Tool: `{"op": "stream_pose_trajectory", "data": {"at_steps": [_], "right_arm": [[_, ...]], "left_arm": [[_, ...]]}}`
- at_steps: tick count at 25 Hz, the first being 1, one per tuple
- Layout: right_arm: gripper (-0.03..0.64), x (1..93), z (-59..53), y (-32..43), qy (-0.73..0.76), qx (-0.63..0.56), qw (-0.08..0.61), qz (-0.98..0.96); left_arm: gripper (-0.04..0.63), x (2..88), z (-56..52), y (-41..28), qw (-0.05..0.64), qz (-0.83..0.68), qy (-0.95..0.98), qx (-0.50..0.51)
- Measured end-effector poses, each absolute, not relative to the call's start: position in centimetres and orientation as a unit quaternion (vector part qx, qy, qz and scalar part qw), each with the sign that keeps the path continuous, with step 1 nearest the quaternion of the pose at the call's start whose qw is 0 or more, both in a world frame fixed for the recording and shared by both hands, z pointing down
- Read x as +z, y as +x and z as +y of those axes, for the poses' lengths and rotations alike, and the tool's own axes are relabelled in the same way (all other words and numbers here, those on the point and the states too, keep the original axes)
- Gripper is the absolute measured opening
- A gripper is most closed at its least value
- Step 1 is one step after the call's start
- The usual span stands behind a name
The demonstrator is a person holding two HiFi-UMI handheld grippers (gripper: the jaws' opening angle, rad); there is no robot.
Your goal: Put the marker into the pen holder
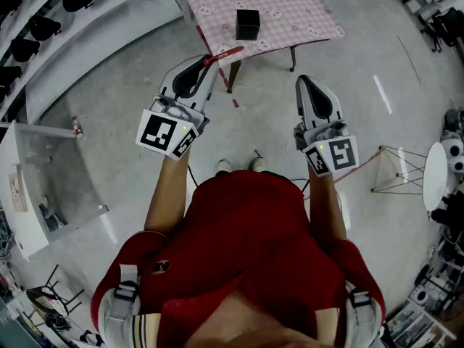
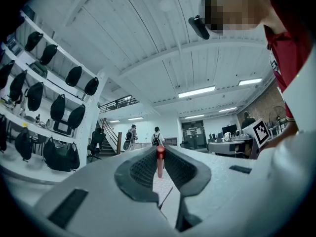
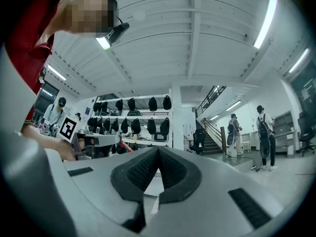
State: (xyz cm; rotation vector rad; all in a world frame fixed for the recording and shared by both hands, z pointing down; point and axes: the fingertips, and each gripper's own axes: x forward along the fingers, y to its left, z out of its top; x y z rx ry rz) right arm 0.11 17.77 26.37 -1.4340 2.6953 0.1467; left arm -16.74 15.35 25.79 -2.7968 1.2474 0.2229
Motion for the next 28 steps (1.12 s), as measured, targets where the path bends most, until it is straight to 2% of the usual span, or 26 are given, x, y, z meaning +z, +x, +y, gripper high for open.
{"op": "stream_pose_trajectory", "data": {"at_steps": [6, 17, 28], "right_arm": [[-0.002, 26.6, 18.6, -1.5, -0.469, 0.039, 0.060, 0.880], [-0.002, 27.6, 17.9, -1.2, -0.486, 0.033, 0.047, 0.872], [-0.002, 28.1, 10.3, 0.6, -0.461, 0.057, 0.049, 0.884]], "left_arm": [[0.049, 26.5, 16.0, -18.0, 0.034, 0.401, -0.912, 0.082], [0.049, 27.1, 15.0, -18.1, 0.031, 0.396, -0.913, 0.086], [0.049, 28.1, 8.5, -16.2, 0.031, 0.417, -0.907, 0.060]]}}
